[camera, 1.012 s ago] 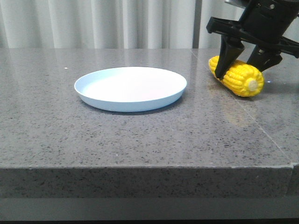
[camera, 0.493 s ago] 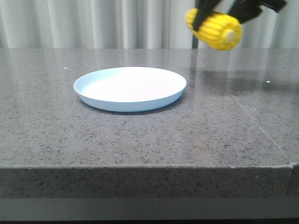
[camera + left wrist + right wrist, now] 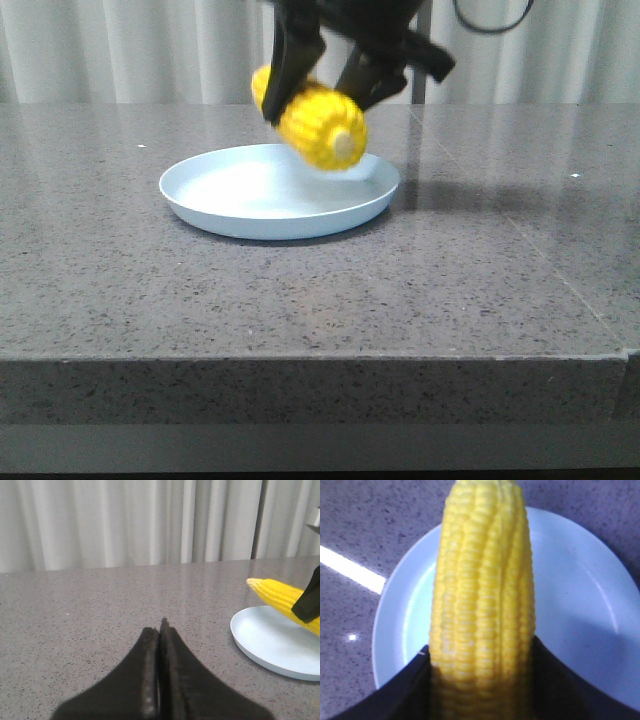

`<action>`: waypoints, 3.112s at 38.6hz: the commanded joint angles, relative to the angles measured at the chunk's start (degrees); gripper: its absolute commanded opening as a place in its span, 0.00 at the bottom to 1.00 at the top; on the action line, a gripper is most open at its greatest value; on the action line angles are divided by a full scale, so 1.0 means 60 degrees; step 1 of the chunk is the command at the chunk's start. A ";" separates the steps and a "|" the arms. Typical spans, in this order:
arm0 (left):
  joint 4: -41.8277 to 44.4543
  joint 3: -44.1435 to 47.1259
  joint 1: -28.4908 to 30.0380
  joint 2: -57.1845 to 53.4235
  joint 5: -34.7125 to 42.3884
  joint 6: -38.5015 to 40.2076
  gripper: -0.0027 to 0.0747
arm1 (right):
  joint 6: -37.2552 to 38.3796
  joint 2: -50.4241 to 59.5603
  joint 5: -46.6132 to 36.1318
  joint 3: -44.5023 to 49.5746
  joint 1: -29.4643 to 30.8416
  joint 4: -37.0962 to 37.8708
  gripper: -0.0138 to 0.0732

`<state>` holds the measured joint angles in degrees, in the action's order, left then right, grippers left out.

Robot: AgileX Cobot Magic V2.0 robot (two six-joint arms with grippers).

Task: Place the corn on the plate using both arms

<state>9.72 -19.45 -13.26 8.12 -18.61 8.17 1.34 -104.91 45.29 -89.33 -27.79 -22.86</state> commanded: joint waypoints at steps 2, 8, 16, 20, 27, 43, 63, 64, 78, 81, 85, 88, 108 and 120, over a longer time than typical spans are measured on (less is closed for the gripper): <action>0.0050 -0.0268 0.0032 0.0109 0.0746 0.0097 0.01 | -0.0054 0.0102 -0.0373 -0.0325 0.0022 -0.0175 0.41; 0.0050 -0.0268 0.0032 0.0109 0.0746 0.0097 0.01 | -0.0054 0.0057 -0.0202 -0.0360 0.0022 -0.0184 0.64; 0.0050 -0.0268 0.0032 0.0109 0.0746 0.0097 0.01 | -0.0054 0.0352 0.0312 -0.0841 0.0022 -0.0165 0.89; 0.0050 -0.0268 0.0032 0.0109 0.0746 0.0097 0.01 | -0.0054 0.0596 0.0430 -0.1228 0.0033 -0.0124 0.89; 0.0050 -0.0268 0.0032 0.0109 0.0746 0.0097 0.01 | -0.0054 0.0815 0.0967 -0.1943 0.0033 0.0267 0.81; 0.0050 -0.0268 0.0032 0.0109 0.0746 0.0097 0.01 | -0.0054 0.0908 0.1765 -0.2117 0.0530 0.1179 0.15; 0.0050 -0.0268 0.0032 0.0109 0.0746 0.0097 0.01 | 0.1643 0.3672 0.1478 0.0107 0.2915 0.4847 0.14; 0.0050 -0.0268 0.0032 0.0109 0.0746 0.0097 0.01 | 0.1652 0.3919 0.1381 0.0354 0.3003 0.4845 0.14; 0.0050 -0.0268 0.0032 0.0109 0.0746 0.0097 0.01 | 0.1652 0.7758 -0.2089 0.5466 0.3288 0.4799 0.14; 0.0050 -0.0268 0.0032 0.0109 0.0746 0.0097 0.01 | 0.1652 0.8604 -0.2872 0.6581 0.3288 0.4799 0.14; 0.0050 -0.0268 0.0032 0.0109 0.0746 0.0097 0.01 | 0.1652 0.9887 -0.3798 0.7931 0.3288 0.4799 0.14; 0.0050 -0.0268 0.0032 0.0109 0.0746 0.0097 0.01 | 0.1652 1.0857 -0.4380 0.8868 0.3288 0.4799 0.14; 0.0050 -0.0268 0.0032 0.0109 0.0746 0.0097 0.01 | 0.1652 1.5320 -0.4706 1.0896 0.3288 0.4799 0.14; 0.0050 -0.0268 0.0032 0.0109 0.0746 0.0097 0.01 | 0.1652 1.5320 -0.4706 1.0896 0.3288 0.4799 0.14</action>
<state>9.81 -19.45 -13.26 8.12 -18.51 8.17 11.18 -12.57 21.67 -22.61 -8.21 5.35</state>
